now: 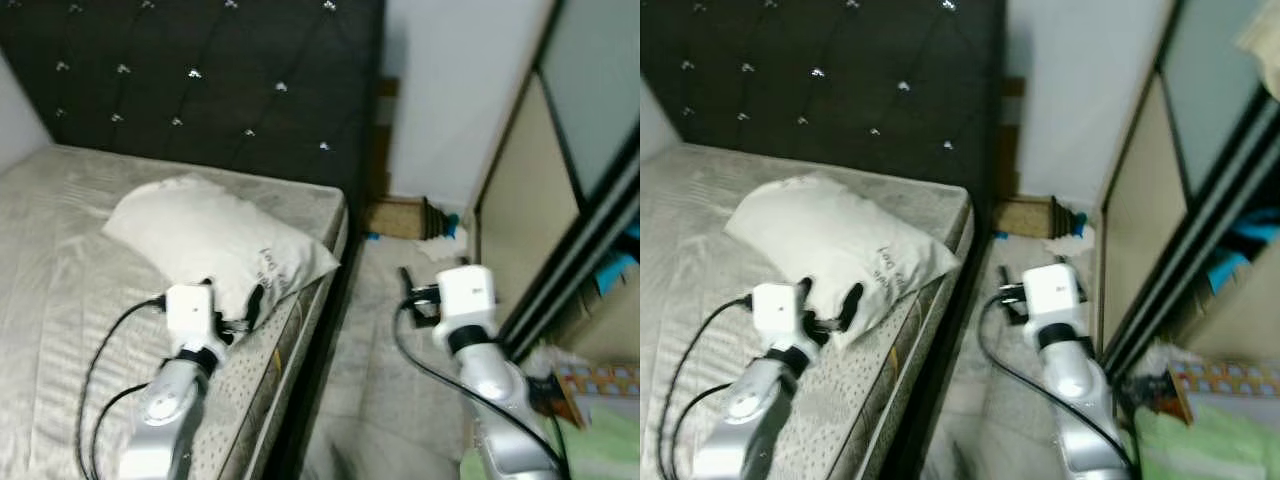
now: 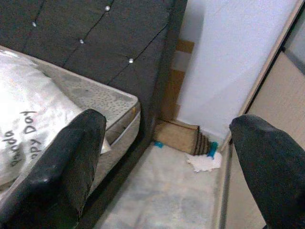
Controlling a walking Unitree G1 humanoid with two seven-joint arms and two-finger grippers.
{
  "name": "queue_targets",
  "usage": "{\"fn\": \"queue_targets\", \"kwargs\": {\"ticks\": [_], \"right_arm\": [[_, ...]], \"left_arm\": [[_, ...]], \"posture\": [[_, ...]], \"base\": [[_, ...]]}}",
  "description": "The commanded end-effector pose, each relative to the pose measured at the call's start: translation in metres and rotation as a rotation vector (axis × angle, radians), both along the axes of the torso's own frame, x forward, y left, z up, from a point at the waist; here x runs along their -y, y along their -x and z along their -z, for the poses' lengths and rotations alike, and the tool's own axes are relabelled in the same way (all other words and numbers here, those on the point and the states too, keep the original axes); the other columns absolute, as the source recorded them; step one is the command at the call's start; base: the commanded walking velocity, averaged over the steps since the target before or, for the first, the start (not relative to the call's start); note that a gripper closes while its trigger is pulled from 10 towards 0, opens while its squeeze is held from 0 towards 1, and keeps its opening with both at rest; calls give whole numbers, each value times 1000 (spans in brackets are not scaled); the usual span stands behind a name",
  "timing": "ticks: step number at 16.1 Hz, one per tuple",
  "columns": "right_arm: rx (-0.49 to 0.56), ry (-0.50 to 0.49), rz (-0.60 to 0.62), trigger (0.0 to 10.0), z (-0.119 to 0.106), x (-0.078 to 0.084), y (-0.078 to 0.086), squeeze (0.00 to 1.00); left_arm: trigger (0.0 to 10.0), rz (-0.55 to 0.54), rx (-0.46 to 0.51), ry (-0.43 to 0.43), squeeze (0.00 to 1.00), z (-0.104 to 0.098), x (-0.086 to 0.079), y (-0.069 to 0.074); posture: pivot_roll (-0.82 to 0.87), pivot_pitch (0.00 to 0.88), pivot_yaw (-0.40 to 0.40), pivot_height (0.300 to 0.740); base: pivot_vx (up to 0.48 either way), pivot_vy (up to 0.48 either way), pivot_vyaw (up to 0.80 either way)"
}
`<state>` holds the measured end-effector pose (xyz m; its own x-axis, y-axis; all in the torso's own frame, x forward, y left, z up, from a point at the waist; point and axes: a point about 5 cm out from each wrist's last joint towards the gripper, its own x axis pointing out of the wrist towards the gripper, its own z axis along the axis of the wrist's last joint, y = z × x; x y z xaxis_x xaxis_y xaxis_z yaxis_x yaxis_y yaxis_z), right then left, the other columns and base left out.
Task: Clean up the room
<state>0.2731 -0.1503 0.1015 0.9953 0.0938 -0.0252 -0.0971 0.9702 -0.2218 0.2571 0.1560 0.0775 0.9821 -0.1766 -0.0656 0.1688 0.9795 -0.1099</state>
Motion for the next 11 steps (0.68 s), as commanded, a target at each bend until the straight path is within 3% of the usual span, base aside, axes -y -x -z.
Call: {"fn": "queue_targets", "kwargs": {"ticks": [1,6,11], "right_arm": [[6,13,23,10000,-2,9,1,0],[12,15,27,10000,-3,11,0,0],[18,12,14,10000,-4,9,-2,0]], "left_arm": [[10000,22,4,5,0,-2,7,-1],[10000,23,-2,31,0,-2,8,-3],[10000,7,5,38,0,-3,5,-5]], "posture": [[-168,0,58,740],[-172,0,60,740],[-171,0,61,740]], "base": [[0,0,-800],[0,0,-738],[0,0,0]]}}
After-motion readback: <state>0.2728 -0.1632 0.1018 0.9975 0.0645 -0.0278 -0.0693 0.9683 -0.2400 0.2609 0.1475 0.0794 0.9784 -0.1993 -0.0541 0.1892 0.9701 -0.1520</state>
